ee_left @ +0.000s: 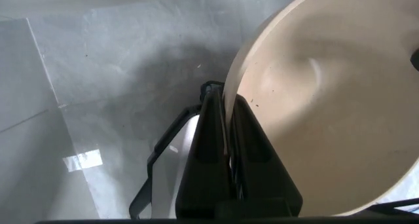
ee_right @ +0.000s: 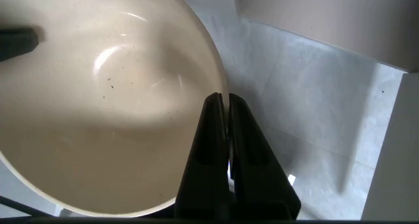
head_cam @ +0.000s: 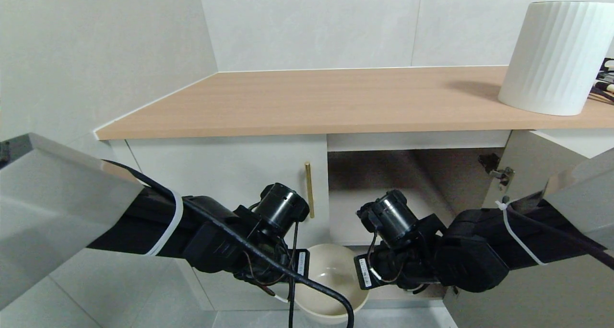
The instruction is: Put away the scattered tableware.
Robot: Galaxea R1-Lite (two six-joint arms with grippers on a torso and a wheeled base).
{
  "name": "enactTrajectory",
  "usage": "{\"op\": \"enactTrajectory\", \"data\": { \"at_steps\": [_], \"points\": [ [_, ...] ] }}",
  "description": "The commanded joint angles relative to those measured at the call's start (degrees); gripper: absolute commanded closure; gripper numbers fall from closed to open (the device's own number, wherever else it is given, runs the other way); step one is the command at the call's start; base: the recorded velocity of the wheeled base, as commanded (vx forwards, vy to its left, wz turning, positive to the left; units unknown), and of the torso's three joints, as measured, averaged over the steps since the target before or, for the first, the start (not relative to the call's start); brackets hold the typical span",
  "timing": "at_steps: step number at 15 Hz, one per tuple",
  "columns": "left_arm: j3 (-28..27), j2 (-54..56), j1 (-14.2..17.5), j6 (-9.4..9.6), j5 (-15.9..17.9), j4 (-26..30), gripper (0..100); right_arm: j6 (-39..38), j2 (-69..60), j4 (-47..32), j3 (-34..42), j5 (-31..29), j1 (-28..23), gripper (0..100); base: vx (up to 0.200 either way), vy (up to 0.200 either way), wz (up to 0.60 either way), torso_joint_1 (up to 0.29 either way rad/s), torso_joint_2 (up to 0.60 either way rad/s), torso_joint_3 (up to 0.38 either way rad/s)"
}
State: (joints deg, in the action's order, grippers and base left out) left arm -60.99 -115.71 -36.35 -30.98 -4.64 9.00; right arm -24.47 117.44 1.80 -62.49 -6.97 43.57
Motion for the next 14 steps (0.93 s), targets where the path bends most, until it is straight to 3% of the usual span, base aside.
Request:
{"op": "enactTrajectory", "data": {
  "at_steps": [1,2,3,10,14],
  "points": [
    [-0.01,0.05,0.05,-0.05,-0.19,0.14,100,0.03,0.15,-0.13,0.0,-0.15,0.02,100,0.0,0.0,0.0,0.0,0.0,0.0],
    [-0.01,0.05,0.05,-0.05,-0.63,0.14,100,0.03,0.15,-0.13,0.0,-0.15,0.02,100,0.0,0.0,0.0,0.0,0.0,0.0],
    [-0.01,-0.04,0.05,-0.05,-0.98,0.14,0,0.03,0.15,-0.13,0.0,-0.15,0.02,100,0.0,0.0,0.0,0.0,0.0,0.0],
    [-0.09,0.05,0.05,-0.14,-0.98,0.06,0,0.65,0.77,-0.57,0.53,-0.41,-0.41,100,0.0,0.0,0.0,0.0,0.0,0.0],
    [-0.09,0.05,0.14,-0.14,-0.98,0.06,0,2.23,3.05,-0.93,0.35,-2.43,-3.67,100,0.0,0.0,0.0,0.0,0.0,0.0]
  ]
}}
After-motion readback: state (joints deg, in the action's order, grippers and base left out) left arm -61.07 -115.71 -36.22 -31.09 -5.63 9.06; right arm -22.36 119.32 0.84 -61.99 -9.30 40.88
